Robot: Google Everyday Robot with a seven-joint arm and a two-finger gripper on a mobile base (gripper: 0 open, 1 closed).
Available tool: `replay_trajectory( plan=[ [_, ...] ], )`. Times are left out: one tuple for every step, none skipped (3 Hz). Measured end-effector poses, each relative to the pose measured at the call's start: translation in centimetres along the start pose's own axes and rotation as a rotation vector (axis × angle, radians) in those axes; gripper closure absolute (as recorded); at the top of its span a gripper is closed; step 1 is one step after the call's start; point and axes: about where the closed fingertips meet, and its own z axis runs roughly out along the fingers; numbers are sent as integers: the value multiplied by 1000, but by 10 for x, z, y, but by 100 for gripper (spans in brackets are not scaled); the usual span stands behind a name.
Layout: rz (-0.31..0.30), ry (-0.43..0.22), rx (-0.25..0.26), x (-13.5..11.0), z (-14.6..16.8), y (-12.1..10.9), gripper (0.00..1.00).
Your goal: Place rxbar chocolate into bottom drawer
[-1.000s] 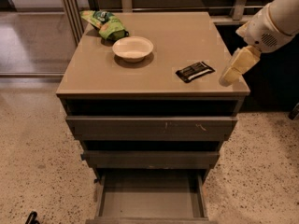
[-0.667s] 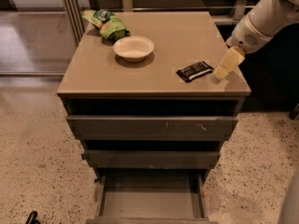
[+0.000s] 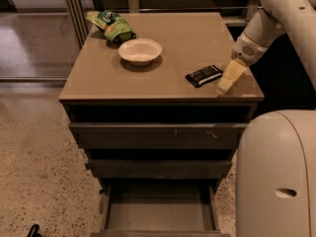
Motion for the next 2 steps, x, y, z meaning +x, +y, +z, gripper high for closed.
replay_trajectory(
  plan=[
    [-1,-15,18,-4,2,-5,0],
    [29,-34,39,1,5,-12,0]
  ],
)
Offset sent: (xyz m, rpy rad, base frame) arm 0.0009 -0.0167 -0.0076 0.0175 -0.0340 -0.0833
